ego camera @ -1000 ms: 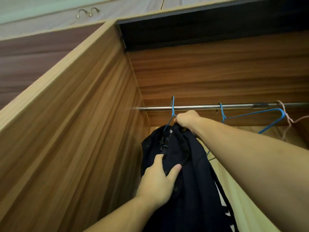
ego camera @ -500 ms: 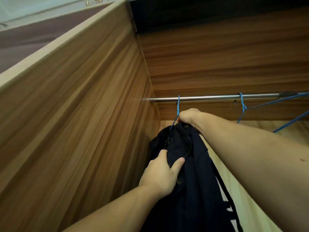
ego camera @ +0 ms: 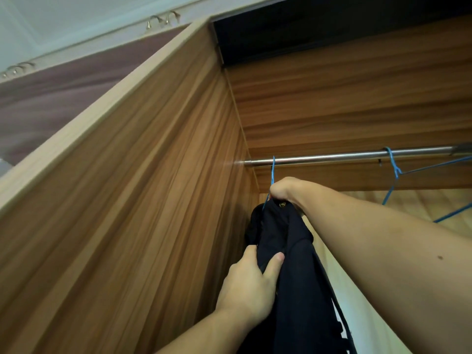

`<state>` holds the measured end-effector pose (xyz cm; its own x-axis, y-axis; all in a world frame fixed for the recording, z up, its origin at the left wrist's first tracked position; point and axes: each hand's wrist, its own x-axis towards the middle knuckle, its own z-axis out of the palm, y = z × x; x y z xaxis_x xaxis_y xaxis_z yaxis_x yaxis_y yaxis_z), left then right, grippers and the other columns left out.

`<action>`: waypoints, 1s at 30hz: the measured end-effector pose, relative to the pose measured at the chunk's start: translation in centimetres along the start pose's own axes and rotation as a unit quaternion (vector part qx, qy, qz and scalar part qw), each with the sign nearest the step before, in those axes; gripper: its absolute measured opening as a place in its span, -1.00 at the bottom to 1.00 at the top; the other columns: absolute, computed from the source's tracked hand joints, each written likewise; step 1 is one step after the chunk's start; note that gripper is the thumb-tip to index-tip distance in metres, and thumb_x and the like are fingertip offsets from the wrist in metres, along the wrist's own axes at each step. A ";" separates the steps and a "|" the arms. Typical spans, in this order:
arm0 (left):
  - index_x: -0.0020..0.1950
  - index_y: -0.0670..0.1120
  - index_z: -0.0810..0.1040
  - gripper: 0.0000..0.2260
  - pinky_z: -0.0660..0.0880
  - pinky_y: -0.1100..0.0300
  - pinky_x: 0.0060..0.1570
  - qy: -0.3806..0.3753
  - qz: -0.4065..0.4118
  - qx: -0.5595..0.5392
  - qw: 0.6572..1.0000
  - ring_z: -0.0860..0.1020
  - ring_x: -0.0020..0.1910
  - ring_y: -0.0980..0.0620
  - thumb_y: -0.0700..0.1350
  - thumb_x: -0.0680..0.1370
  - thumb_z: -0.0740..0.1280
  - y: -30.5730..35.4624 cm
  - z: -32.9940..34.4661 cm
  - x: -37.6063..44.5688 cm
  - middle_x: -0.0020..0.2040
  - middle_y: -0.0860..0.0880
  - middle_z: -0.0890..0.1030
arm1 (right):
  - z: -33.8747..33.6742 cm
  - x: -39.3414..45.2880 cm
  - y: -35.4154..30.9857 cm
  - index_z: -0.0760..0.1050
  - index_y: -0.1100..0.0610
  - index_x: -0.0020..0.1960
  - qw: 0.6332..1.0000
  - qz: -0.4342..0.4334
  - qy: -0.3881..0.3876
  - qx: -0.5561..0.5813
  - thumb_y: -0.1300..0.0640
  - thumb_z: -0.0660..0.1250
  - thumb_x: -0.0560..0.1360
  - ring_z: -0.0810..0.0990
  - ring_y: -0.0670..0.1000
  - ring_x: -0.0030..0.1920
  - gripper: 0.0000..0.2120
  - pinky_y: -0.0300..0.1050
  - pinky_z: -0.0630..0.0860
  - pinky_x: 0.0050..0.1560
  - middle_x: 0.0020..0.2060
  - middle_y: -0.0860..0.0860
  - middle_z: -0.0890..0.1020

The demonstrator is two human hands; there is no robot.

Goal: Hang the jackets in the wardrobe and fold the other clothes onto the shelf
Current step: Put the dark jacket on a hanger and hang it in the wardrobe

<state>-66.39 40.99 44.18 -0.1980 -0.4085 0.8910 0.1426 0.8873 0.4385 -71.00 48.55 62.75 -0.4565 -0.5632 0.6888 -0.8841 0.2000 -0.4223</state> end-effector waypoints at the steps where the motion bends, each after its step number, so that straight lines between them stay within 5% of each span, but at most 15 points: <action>1: 0.05 0.10 0.44 -0.69 0.54 -0.02 0.09 -0.004 -0.002 -0.003 1.000 0.60 -0.01 0.03 0.30 0.55 0.17 0.0 0.1 0.1 -0.02 0.07 0.63 | 0.0 -0.2 -0.1 0.29 0.34 0.39 1.000 0.006 -0.010 0.011 0.19 0.04 0.64 0.39 0.11 -0.29 -0.62 -0.08 0.39 -0.47 -0.23 0.20 0.39; 8: 0.00 0.03 0.46 -0.68 0.54 -0.06 0.07 -0.003 -0.010 -0.028 1.000 0.59 -0.03 -0.01 0.26 0.56 0.18 -0.1 0.0 0.4 -0.05 0.05 0.63 | 0.3 -1.4 -0.7 0.36 0.28 0.40 0.992 -0.009 0.050 0.114 0.19 0.16 0.54 0.52 0.09 -0.25 -0.56 -0.09 0.44 -0.26 0.02 0.17 0.53; 11: 0.12 -0.01 0.48 -0.67 0.52 -0.03 0.12 -0.007 -0.014 -0.030 0.999 0.58 0.04 -0.02 0.22 0.58 0.18 0.2 -0.3 0.6 0.05 0.02 0.62 | -0.2 -3.1 -0.8 0.46 0.24 0.29 0.983 -0.024 0.051 0.177 0.19 0.21 0.46 0.53 0.10 -0.25 -0.58 -0.12 0.43 -0.29 -0.14 0.12 0.54; 17: 0.04 0.04 0.46 -0.86 0.51 0.04 0.11 -0.016 -0.027 -0.070 0.997 0.54 -0.07 0.09 0.08 0.62 0.21 2.4 -1.1 0.0 -0.02 0.09 0.56 | -0.9 -7.1 -0.7 0.48 0.25 0.24 0.989 -0.064 0.079 0.109 0.10 0.21 0.50 0.61 0.17 0.00 -0.63 -0.06 0.51 -0.04 0.05 0.15 0.60; 20: 0.11 0.05 0.42 -0.81 0.42 0.14 -0.03 -0.019 -0.034 -0.053 0.998 0.50 -0.09 0.12 0.13 0.64 0.15 4.1 -2.1 -1.0 -0.02 0.11 0.53 | -1.4 -8.8 0.0 0.50 0.22 0.19 0.989 -0.068 0.106 0.072 0.08 0.23 0.48 0.60 0.15 -0.01 -0.65 -0.10 0.49 -0.09 0.00 0.11 0.61; 23: 0.28 0.00 0.45 -0.60 0.35 0.14 0.00 -0.008 -0.056 -0.095 0.994 0.49 0.09 0.02 0.21 0.64 0.05 5.8 -3.3 -2.2 0.13 0.04 0.54 | -2.0 -11.2 0.7 0.40 0.17 0.32 0.987 -0.069 0.137 0.051 -0.02 0.27 0.48 0.56 0.13 0.12 -0.54 -0.09 0.49 0.07 0.14 0.09 0.57; 26: 0.21 0.00 0.52 -0.55 0.36 0.12 0.05 -0.004 -0.077 -0.136 0.988 0.50 0.13 0.01 0.23 0.64 0.00 6.9 -4.4 -3.4 0.12 0.05 0.57 | -2.3 -13.8 1.6 0.20 0.10 0.52 0.985 -0.071 0.154 0.036 -0.18 0.25 0.51 0.42 0.14 0.34 -0.32 -0.07 0.39 0.22 0.40 0.07 0.40; 30: 0.10 0.07 0.55 -0.60 0.42 0.09 0.10 -0.009 -0.086 -0.160 0.983 0.53 0.06 0.06 0.24 0.63 0.00 8.3 -6.2 -5.5 0.05 0.10 0.59 | -2.0 -17.4 2.9 0.20 0.03 0.52 0.983 -0.083 0.154 0.060 -0.29 0.14 0.53 0.39 0.09 0.36 -0.34 -0.09 0.32 0.18 0.42 0.01 0.38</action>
<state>-58.10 49.26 43.59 -0.2627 -0.5409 0.7990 0.4019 0.6915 0.6003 -65.85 60.57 50.72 -0.3314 -0.3068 0.8922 -0.9393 0.0183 -0.3426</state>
